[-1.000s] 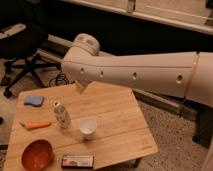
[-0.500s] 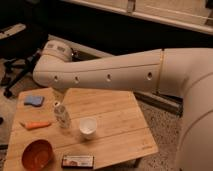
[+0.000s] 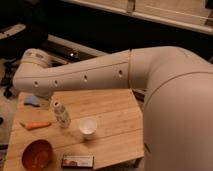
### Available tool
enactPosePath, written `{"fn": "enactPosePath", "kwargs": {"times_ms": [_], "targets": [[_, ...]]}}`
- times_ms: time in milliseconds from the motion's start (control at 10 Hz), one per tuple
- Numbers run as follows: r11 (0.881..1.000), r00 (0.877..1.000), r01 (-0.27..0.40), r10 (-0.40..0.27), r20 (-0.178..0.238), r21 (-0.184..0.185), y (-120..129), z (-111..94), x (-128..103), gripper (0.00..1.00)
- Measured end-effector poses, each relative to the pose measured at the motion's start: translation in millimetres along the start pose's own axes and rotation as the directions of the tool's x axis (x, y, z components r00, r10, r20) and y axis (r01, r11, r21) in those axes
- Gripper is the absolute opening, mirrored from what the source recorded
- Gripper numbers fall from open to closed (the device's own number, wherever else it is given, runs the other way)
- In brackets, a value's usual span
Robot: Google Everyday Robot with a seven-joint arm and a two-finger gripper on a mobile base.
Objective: Place the pepper in the ceramic bowl
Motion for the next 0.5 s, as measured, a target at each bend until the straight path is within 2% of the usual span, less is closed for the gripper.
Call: {"fn": "enactPosePath", "kwargs": {"times_ms": [500], "targets": [[0.993, 0.994, 0.106, -0.104, 0.024, -0.058, 25.2, 41.2, -58.0, 0.80]]}}
